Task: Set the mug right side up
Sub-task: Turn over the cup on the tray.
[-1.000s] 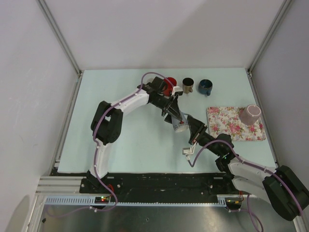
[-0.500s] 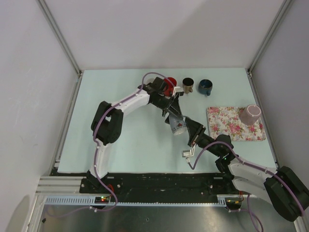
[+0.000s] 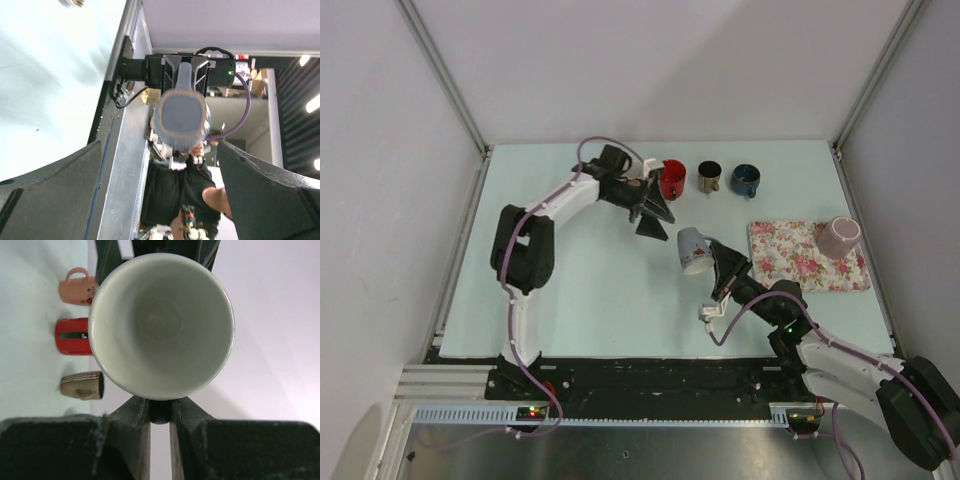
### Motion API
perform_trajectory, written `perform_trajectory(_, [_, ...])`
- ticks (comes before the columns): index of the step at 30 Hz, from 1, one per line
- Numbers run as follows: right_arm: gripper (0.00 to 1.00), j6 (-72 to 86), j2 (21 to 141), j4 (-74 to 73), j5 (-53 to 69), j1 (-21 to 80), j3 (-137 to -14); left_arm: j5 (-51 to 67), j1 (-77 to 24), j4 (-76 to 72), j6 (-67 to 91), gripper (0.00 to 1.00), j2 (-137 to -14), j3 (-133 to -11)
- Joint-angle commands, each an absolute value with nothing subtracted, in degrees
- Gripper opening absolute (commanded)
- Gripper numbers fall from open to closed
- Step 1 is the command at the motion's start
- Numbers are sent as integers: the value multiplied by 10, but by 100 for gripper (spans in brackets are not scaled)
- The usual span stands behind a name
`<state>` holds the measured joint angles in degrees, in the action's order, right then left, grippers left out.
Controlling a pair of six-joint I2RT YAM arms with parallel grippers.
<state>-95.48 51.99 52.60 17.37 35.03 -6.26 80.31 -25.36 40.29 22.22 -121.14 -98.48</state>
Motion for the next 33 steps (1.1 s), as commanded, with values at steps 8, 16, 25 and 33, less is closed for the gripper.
perform_trajectory(8, [0,-659,491,310,54,285,-241,708,-127,400,154,100,-1026,-891])
perform_trajectory(16, [0,-445,539,122,74,163,-427,618,-47,400,56,100,-898,-808])
perform_trajectory(25, [0,-227,747,-125,86,13,-727,492,22,400,-86,100,-776,-688])
perform_trajectory(33, [0,-67,1027,-381,145,-88,-1057,468,41,401,-150,100,-737,-625])
